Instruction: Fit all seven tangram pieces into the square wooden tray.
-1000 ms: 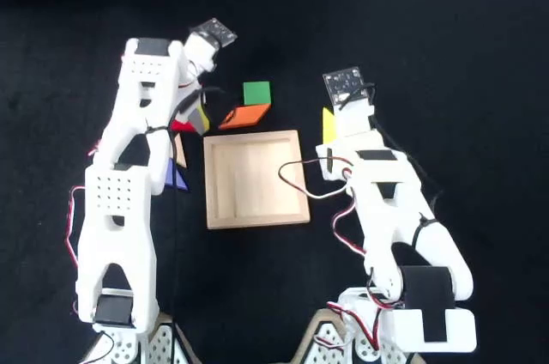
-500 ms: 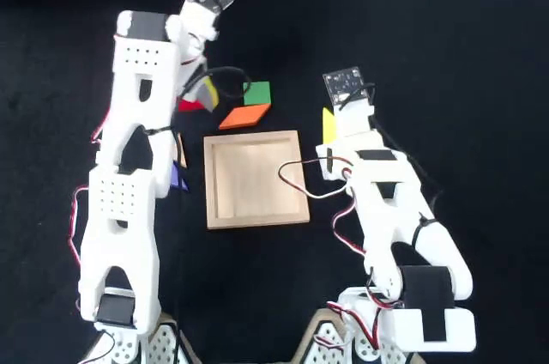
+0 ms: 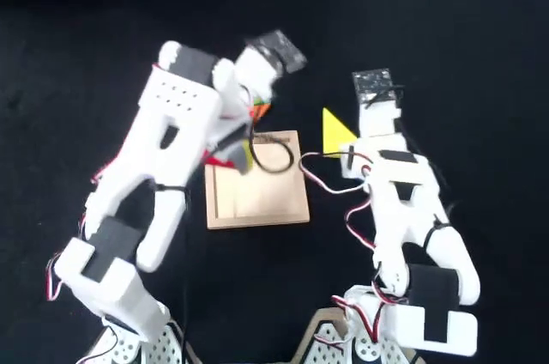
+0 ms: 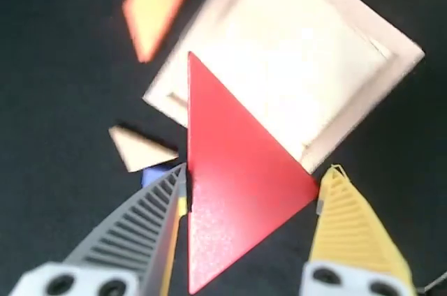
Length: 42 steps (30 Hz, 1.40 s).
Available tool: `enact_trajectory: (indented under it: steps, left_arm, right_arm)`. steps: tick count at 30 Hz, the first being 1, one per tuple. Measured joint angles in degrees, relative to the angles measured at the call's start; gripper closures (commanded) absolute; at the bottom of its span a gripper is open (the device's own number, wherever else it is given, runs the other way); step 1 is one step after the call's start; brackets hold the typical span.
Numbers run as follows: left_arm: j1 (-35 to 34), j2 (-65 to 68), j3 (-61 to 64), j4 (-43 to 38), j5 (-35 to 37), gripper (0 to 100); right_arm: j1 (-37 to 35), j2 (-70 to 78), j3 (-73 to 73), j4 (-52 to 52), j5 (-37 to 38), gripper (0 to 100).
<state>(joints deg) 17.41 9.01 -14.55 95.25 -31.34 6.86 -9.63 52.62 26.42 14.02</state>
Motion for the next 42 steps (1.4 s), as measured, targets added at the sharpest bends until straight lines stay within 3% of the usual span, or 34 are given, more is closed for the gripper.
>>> enact_trajectory:
  steps: [5,12,24,32,37,42]
  left_arm:
    - [3.78,-1.23,14.77,-12.48,-6.77,84]
    - [12.22,-1.23,23.91,-20.84,-13.98,84]
    - [11.16,-1.23,33.23,-38.77,-20.57,84]
    - [8.7,-1.76,33.93,-37.63,-21.71,85]
    - [8.7,-1.85,30.33,-34.2,-8.7,85]
    - [6.07,-1.85,24.62,-33.76,19.87,85]
  right_arm:
    - [4.4,0.0,0.0,-1.49,-2.46,78.7]
    - [12.31,0.0,0.0,-4.13,-10.99,78.7]
    - [12.92,0.0,0.0,-4.13,-11.96,78.7]
    - [12.92,0.0,0.0,-4.13,-11.96,78.7]
    - [12.92,0.0,0.0,-4.13,-11.96,78.7]
    - [12.92,0.0,0.0,-4.13,-11.96,78.7]
